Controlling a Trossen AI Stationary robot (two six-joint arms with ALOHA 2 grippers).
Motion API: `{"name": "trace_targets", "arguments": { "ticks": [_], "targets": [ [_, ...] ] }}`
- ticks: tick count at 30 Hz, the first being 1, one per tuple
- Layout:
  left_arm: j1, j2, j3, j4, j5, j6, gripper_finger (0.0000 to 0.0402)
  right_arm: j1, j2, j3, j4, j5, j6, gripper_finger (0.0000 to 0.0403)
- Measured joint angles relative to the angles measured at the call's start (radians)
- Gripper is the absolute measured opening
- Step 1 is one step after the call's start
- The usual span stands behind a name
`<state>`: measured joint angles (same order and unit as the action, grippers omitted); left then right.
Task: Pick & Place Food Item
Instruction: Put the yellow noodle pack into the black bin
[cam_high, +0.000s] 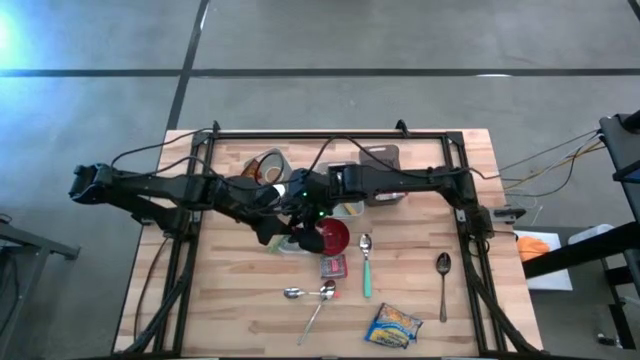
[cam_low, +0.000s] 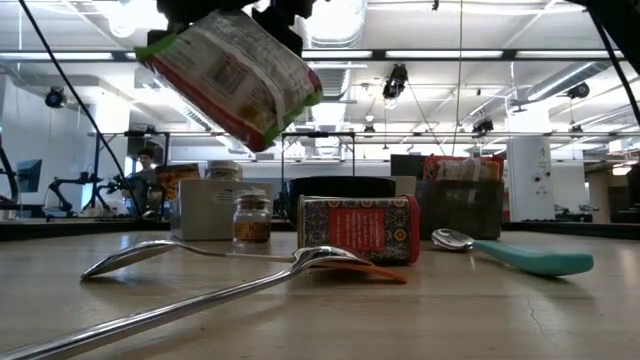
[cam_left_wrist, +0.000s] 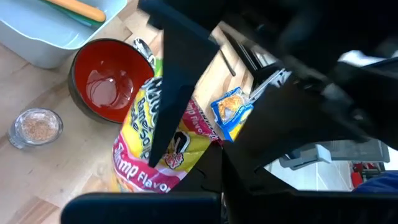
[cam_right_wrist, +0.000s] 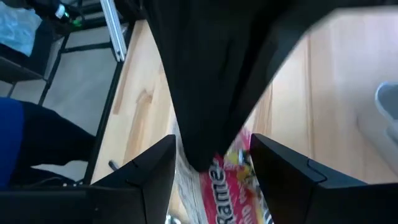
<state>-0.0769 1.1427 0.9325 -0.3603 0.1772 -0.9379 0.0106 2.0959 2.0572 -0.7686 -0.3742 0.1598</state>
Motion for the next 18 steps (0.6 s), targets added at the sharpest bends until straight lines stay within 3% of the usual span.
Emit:
{"name": "trace_targets", "arguments": {
  "ticks": [10, 18],
  "targets": [
    [0.002, 0.0, -0.001, 0.007, 0.0, 0.023, 0.0, 0.0, -0.008, -0.003, -0.006, 0.001, -0.003, 0.0194],
    [0.003, 0.0, -0.001, 0.002, 0.0, 0.026, 0.0, 0.0, -0.008, -0.004, -0.006, -0.001, -0.003, 0.0072]
  ]
}}
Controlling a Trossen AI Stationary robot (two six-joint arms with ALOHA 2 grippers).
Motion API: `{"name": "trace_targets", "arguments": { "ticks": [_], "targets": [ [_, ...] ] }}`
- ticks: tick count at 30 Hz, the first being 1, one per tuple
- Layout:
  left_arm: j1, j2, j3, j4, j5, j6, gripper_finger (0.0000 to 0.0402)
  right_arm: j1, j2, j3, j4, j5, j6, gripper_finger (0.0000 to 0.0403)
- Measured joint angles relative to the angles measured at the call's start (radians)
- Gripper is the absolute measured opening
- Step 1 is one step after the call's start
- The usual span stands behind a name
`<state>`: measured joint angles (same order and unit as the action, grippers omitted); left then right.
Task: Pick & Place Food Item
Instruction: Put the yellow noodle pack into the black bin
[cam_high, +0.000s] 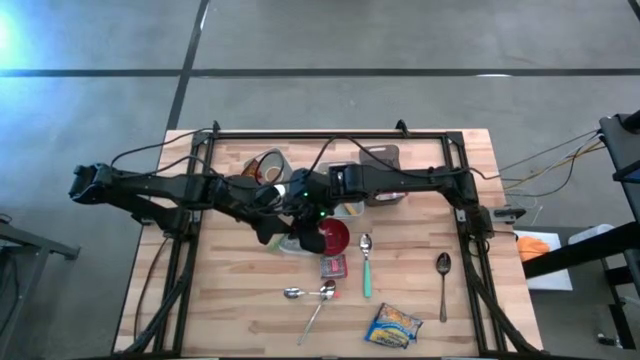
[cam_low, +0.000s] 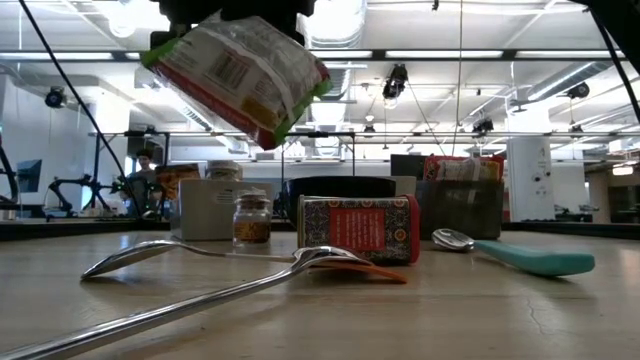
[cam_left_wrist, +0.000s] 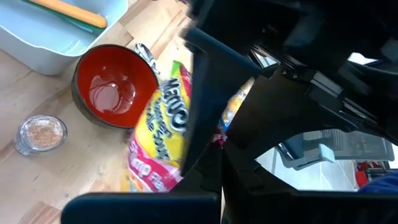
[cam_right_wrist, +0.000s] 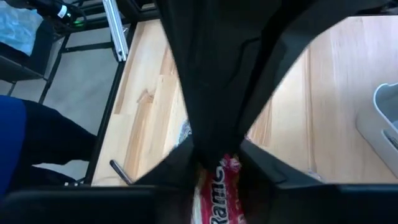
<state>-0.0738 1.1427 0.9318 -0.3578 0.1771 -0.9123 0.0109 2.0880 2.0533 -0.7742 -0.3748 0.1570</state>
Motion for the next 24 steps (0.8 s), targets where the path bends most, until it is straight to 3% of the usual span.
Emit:
{"name": "trace_targets", "arguments": {
  "ticks": [4, 13, 17, 24],
  "targets": [
    [0.0, 0.0, 0.0, -0.001, 0.004, 0.001, 0.0, 0.0, 0.0, 0.0, -0.003, -0.024, 0.0, 0.0021],
    [0.0, 0.0, 0.0, 0.003, 0.023, -0.027, 0.0009, 0.0, 0.0, 0.0, 0.0, -0.042, 0.031, 0.0026],
    [0.0, -0.001, 0.0, 0.005, 0.026, -0.036, 0.0048, 0.0, -0.001, 0.0, -0.006, -0.043, 0.06, 0.0018],
    [0.003, -0.025, -0.001, 0.029, 0.028, -0.037, 0.0151, -0.003, -0.01, 0.0, 0.003, -0.04, 0.072, 0.0008]
  ]
}}
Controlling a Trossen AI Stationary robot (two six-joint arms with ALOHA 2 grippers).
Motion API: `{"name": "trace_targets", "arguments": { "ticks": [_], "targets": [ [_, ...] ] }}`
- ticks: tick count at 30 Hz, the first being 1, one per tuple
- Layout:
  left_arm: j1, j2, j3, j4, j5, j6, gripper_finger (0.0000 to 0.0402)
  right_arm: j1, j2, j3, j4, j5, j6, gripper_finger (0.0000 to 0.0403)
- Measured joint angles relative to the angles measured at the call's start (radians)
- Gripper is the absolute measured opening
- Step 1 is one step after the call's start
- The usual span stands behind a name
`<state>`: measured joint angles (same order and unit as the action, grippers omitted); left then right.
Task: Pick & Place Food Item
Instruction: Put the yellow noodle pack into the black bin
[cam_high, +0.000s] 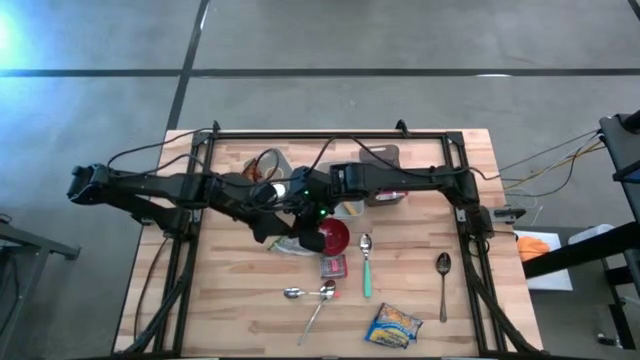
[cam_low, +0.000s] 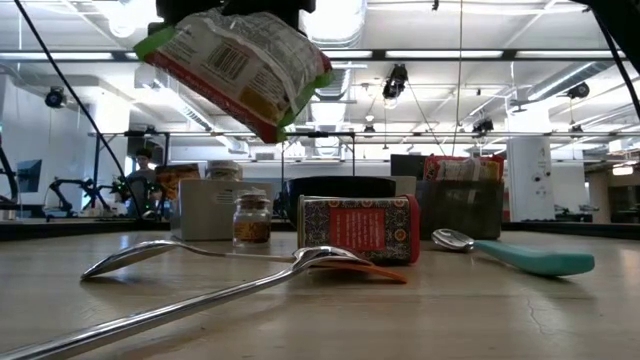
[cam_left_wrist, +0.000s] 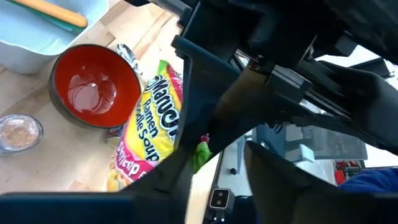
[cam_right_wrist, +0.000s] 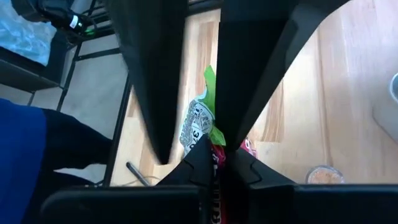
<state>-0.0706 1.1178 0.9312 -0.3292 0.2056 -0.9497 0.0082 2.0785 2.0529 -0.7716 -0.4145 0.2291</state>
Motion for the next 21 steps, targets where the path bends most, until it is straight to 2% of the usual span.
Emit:
{"name": "trace_targets", "arguments": {
  "ticks": [5, 9, 12, 21],
  "targets": [
    [0.002, -0.03, 0.0, -0.003, -0.005, 0.0, 0.0212, -0.001, -0.018, 0.0, 0.0, 0.0, 0.0, 0.0008],
    [0.011, -0.062, 0.0, -0.009, -0.009, 0.0, 0.0238, -0.003, -0.044, 0.0, -0.008, 0.017, 0.003, 0.0008],
    [0.02, -0.098, 0.0, -0.015, -0.031, 0.005, 0.0245, -0.011, -0.066, 0.0, -0.024, 0.031, 0.004, 0.0008],
    [0.027, -0.232, 0.0, -0.089, -0.136, 0.011, 0.0246, -0.065, -0.191, -0.002, -0.207, 0.213, -0.039, 0.0008]
  ]
}}
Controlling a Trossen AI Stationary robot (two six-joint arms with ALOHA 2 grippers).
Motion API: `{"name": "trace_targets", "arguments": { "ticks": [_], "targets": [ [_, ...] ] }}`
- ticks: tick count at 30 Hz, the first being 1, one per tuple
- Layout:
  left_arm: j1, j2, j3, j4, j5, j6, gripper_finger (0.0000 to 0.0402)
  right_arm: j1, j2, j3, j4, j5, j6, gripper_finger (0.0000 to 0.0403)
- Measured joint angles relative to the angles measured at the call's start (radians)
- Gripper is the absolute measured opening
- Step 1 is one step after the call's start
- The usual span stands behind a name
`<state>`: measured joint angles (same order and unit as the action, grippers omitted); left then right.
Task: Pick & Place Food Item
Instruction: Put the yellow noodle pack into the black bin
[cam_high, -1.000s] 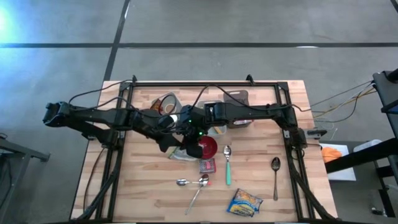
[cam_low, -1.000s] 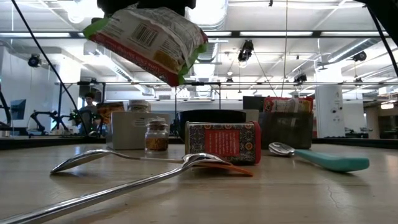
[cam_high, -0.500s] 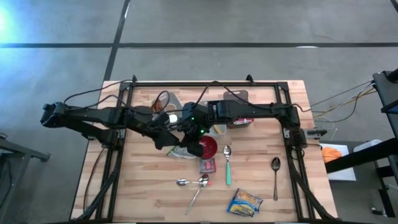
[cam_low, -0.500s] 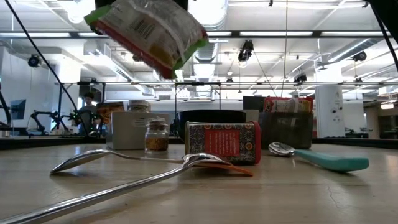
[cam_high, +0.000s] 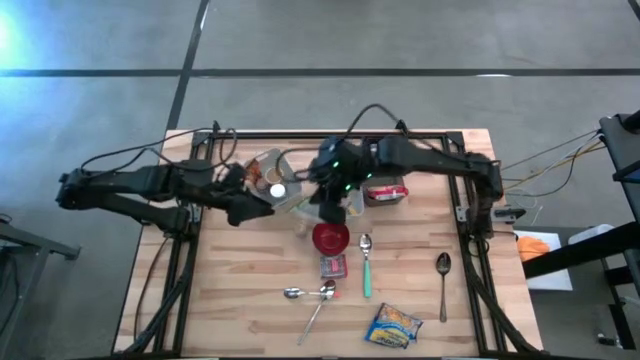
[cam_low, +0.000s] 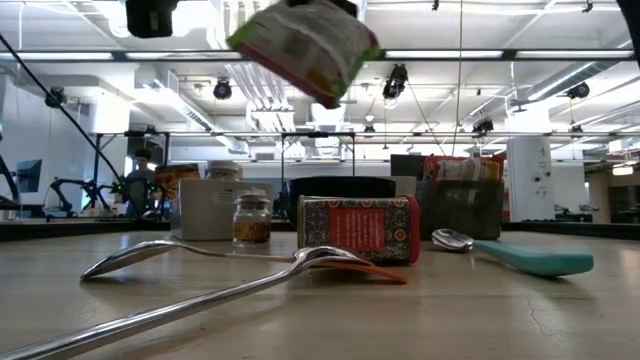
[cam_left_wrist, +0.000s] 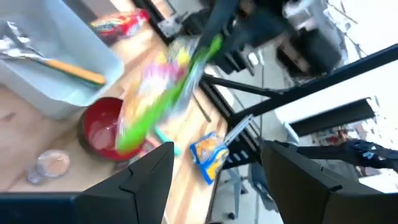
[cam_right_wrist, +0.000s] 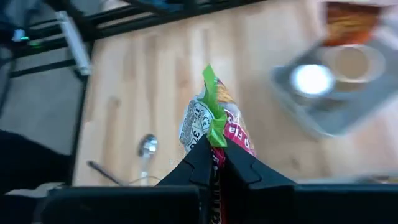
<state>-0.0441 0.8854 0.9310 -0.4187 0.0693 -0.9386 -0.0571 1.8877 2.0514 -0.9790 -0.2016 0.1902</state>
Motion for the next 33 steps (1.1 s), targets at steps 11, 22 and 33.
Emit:
{"name": "trace_targets", "arguments": {
  "ticks": [11, 22, 33],
  "targets": [
    [0.0, -0.06, -0.002, -0.09, -0.07, -0.004, 0.0246, -0.172, -0.122, 0.0, -0.302, 0.232, -0.108, 0.0008],
    [0.0, -0.052, -0.002, -0.133, -0.07, -0.004, 0.0246, -0.361, -0.121, -0.143, -0.438, 0.299, -0.32, 0.0008],
    [0.0, -0.052, -0.002, -0.136, -0.077, -0.003, 0.0246, -0.397, -0.123, -0.392, -0.328, 0.246, -0.426, 0.0008]
  ]
}}
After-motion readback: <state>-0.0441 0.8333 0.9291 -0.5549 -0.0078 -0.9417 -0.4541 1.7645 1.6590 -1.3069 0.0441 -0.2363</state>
